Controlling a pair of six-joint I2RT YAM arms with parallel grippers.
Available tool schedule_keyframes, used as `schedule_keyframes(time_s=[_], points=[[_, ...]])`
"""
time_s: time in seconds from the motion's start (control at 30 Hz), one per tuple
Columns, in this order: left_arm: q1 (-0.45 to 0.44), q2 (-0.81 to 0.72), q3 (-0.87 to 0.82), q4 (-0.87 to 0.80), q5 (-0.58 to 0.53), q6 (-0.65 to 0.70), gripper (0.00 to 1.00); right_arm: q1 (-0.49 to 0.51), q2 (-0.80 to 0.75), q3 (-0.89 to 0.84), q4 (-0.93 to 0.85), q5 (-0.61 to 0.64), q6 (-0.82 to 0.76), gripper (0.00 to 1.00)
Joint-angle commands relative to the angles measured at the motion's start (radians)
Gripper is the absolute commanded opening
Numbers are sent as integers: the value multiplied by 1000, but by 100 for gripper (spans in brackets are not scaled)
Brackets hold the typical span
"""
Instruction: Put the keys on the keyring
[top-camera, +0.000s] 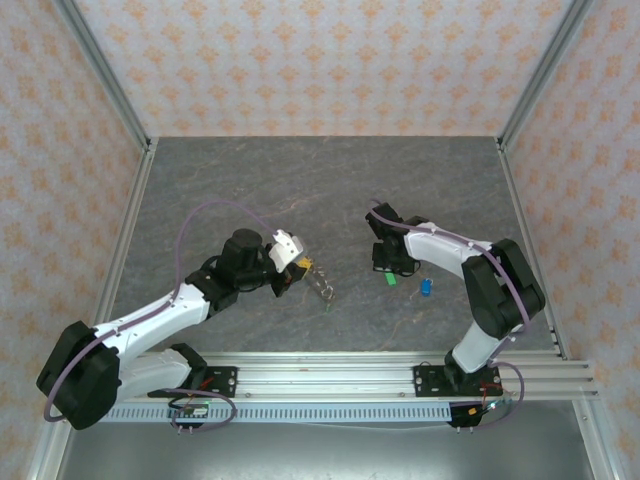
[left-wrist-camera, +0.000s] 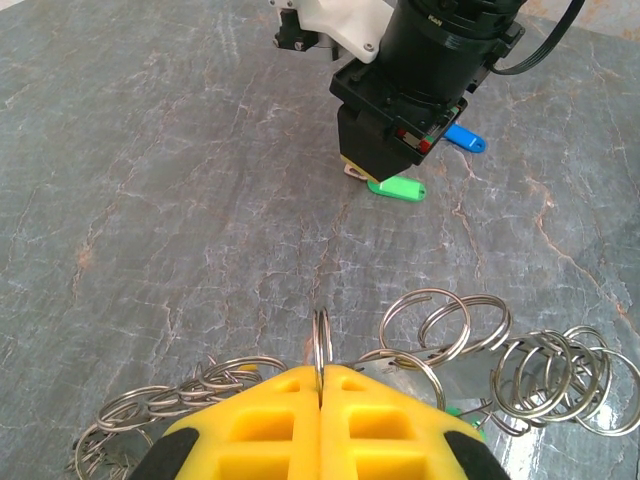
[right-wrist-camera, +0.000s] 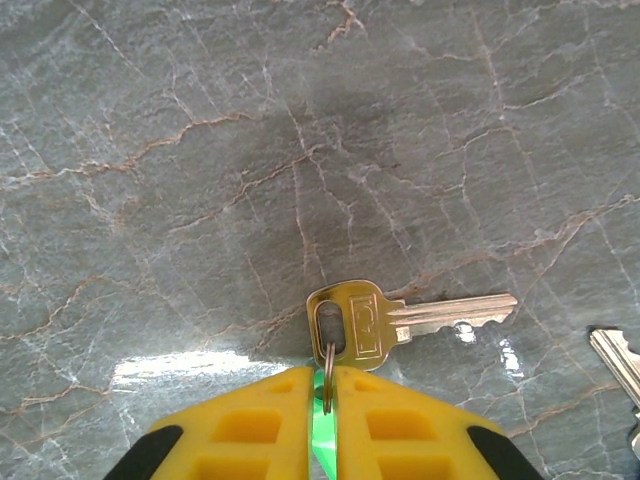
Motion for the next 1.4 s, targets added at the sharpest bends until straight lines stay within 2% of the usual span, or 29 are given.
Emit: schedule_keyframes(time_s=[0.0,0.83,1.03,1.37], points=[[-5,0,44,8,25,29,0,7,8,-13,-1,1,18,12],[-5,12,63,-7,27,33,0,7,-4,-26,13,67,0,8],[-5,25,77,-9,33,33,0,2,5,-29,30,55,1,16],[-5,30,81,-15,39,33,0,1,9,-34,49,62,12,16]])
